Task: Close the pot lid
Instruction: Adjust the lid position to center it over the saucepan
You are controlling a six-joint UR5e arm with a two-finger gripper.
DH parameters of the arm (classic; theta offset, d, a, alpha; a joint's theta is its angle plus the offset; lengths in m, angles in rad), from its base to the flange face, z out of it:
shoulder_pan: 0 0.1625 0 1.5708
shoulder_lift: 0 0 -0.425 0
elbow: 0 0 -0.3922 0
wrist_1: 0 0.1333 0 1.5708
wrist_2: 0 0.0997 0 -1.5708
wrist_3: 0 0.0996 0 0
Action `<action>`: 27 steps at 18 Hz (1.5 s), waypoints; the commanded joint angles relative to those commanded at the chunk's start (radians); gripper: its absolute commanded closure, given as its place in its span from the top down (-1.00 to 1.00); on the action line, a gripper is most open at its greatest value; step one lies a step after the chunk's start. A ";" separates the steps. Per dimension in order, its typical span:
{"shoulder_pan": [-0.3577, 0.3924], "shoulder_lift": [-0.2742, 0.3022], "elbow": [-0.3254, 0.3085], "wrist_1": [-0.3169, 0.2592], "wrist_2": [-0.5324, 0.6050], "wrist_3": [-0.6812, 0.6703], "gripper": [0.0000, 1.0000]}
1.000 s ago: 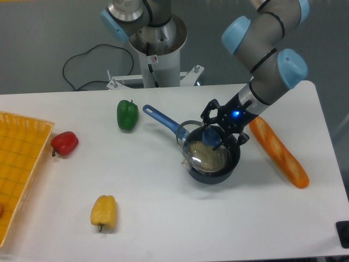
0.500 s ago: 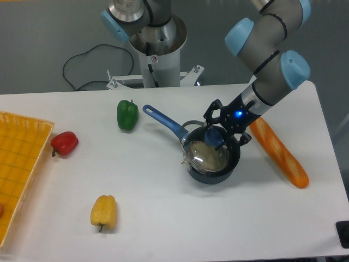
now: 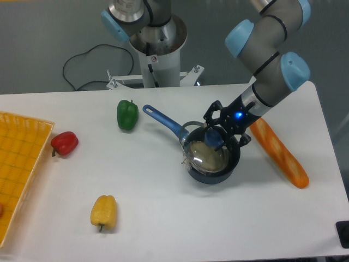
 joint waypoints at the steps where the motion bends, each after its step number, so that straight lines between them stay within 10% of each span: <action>1: 0.000 -0.005 0.000 0.002 0.002 0.002 0.07; 27: 0.003 -0.020 -0.002 0.002 0.005 0.008 0.20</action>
